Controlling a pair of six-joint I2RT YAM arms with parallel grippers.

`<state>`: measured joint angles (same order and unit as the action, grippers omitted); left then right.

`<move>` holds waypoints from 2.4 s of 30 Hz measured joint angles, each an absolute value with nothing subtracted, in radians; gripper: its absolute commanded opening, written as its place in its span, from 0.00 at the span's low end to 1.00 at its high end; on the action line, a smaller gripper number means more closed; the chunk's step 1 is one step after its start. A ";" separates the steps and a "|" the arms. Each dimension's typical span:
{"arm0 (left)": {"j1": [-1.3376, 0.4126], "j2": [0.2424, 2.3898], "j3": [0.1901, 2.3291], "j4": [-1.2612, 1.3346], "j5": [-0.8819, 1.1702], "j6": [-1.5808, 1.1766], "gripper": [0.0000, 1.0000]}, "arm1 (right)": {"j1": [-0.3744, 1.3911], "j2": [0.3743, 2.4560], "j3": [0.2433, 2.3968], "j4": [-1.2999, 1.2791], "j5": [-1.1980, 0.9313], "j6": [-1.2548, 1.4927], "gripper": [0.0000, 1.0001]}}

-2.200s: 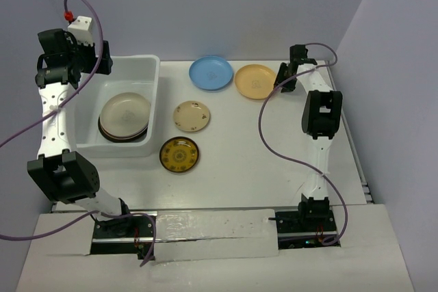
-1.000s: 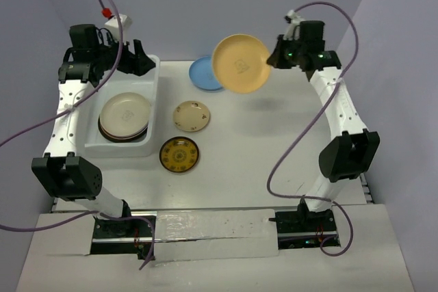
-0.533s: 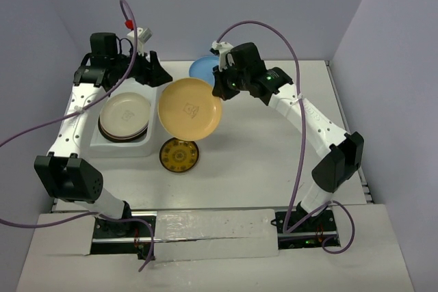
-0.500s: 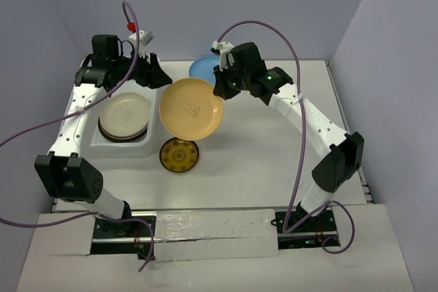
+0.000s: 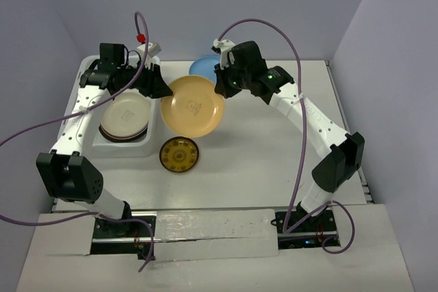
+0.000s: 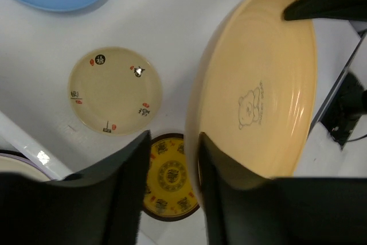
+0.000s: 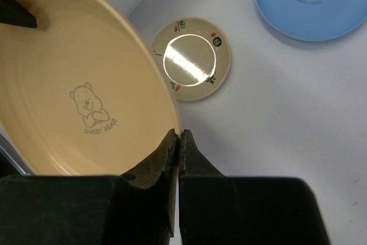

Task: Place the plates into the plastic bin on the countertop

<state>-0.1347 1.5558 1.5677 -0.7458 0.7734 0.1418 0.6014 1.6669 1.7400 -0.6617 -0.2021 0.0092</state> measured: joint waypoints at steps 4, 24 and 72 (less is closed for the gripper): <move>-0.141 1.555 1.566 -0.754 0.779 0.147 0.13 | 0.601 1.667 1.749 -0.660 -0.202 0.013 0.00; 0.318 1.555 1.578 -0.765 0.704 0.116 0.00 | 0.454 1.913 1.968 -0.601 -0.088 0.320 0.83; 0.504 1.674 1.443 -0.760 0.435 0.115 0.99 | 0.299 2.610 2.304 -0.466 -0.032 0.822 0.26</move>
<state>0.5041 1.6737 1.4434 -0.7603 0.4347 0.1150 0.2985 2.6098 2.3043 -0.4656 -0.0316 0.8217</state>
